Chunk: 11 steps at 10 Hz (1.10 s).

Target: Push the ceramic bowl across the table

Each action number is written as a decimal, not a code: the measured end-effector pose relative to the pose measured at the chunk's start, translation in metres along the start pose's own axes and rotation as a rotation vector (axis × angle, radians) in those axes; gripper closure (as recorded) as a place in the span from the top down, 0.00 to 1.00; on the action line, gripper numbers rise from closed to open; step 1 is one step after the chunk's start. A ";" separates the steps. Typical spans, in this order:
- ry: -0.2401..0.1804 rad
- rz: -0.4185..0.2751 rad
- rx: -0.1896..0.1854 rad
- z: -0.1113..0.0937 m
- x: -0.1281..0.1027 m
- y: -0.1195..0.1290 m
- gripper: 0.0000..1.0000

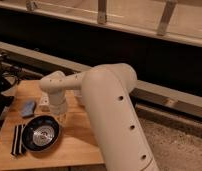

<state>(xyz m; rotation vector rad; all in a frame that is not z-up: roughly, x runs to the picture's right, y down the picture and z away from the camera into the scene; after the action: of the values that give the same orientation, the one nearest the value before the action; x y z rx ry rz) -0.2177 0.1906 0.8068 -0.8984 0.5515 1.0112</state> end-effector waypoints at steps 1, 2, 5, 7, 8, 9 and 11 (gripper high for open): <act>-0.004 -0.005 0.001 -0.001 0.001 0.000 0.00; -0.008 -0.013 0.003 -0.003 0.002 0.001 0.00; -0.025 -0.040 0.005 -0.004 0.004 0.020 0.00; -0.039 -0.050 0.002 -0.006 0.008 0.027 0.00; -0.042 -0.059 0.003 -0.007 0.009 0.027 0.00; -0.043 -0.069 -0.002 -0.006 0.010 0.032 0.00; -0.045 -0.069 -0.007 -0.004 0.014 0.042 0.00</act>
<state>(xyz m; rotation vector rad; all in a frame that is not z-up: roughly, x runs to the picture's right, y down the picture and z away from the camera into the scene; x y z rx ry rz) -0.2494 0.2043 0.7781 -0.8928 0.4760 0.9695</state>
